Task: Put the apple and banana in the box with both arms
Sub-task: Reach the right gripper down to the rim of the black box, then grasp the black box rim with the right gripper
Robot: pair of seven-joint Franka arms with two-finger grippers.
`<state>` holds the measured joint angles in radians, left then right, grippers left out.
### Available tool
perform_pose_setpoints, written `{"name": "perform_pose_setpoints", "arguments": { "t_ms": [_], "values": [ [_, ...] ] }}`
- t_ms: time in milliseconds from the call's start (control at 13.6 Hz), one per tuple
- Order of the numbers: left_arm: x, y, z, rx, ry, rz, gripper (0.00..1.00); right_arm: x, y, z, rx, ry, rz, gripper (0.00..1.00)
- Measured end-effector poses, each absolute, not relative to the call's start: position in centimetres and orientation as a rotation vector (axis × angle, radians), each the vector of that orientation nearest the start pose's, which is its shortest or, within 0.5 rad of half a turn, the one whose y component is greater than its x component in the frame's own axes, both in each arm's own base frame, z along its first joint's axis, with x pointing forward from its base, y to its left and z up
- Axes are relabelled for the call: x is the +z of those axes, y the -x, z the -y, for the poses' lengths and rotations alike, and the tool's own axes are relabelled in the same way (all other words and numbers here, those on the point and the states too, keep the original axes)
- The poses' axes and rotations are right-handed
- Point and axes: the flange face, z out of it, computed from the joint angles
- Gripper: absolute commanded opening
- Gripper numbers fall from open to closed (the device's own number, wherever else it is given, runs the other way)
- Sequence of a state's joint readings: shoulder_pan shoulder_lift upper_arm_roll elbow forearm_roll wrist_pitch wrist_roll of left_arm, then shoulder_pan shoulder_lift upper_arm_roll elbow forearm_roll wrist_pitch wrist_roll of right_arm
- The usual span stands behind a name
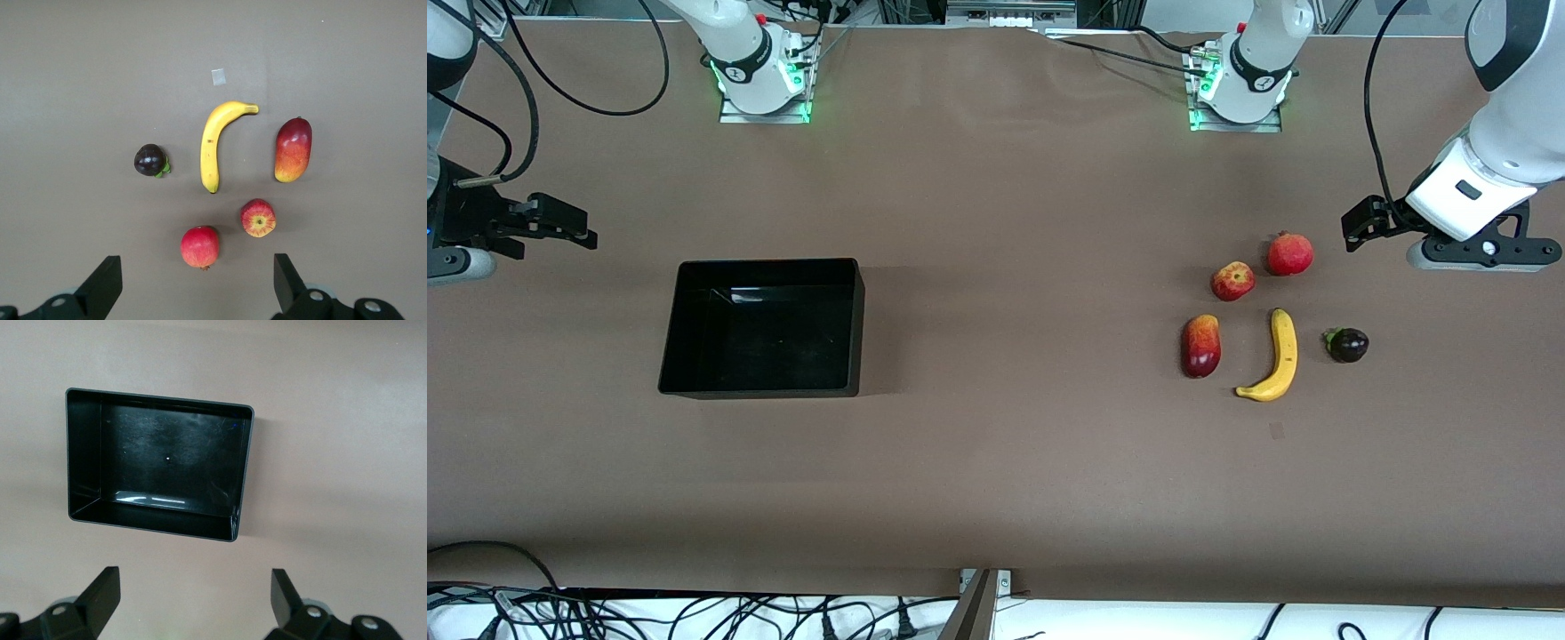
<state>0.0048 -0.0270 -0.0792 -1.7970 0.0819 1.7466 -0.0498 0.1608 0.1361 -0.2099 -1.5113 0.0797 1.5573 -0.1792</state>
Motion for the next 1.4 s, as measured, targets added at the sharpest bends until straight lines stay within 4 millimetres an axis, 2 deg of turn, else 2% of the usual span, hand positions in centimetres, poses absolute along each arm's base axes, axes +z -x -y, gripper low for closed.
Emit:
{"name": "perform_pose_setpoints", "arguments": {
  "t_ms": [367, 441, 514, 661, 808, 1028, 1249, 1322, 1395],
  "values": [
    [54.7, -55.1, 3.4, 0.028, 3.057, -0.061, 1.0, 57.3, -59.1, 1.3, 0.138, 3.081, 0.199, 1.0],
    [54.7, -55.1, 3.4, 0.028, 3.057, -0.061, 1.0, 56.7, -59.3, 1.4, 0.158, 3.082, 0.197, 1.0],
    [54.7, -55.1, 3.4, 0.028, 3.057, -0.061, 1.0, 55.3, -59.5, 1.5, 0.195, 3.082, 0.192, 1.0],
    [54.7, -55.1, 3.4, 0.029, 3.057, -0.061, 1.0, 50.2, -60.9, 2.0, 0.234, 3.09, 0.169, 1.0],
    [54.7, -55.2, 3.5, 0.03, 3.057, -0.062, 1.0, 43.5, -61.7, 3.2, 0.201, 3.11, 0.131, 1.0],
    [54.7, -55.2, 3.5, 0.03, 3.057, -0.062, 1.0, 35.0, -60.6, 4.5, 0.184, 3.129, 0.093, 1.0],
    [54.6, -55.2, 3.5, 0.03, 3.057, -0.062, 1.0, 29.2, -59.2, 4.7, 0.184, 3.136, 0.064, 0.99],
    [54.6, -55.2, 3.5, 0.03, 3.057, -0.062, 1.0, 27.2, -58.7, 4.7, 0.181, 3.132, 0.042, 0.87],
    [54.6, -55.2, 3.5, 0.031, 3.057, -0.062, 1.0, 25.4, -58.2, 4.8, 0.185, 3.127, 0.021, 0.63]
  ]
}}
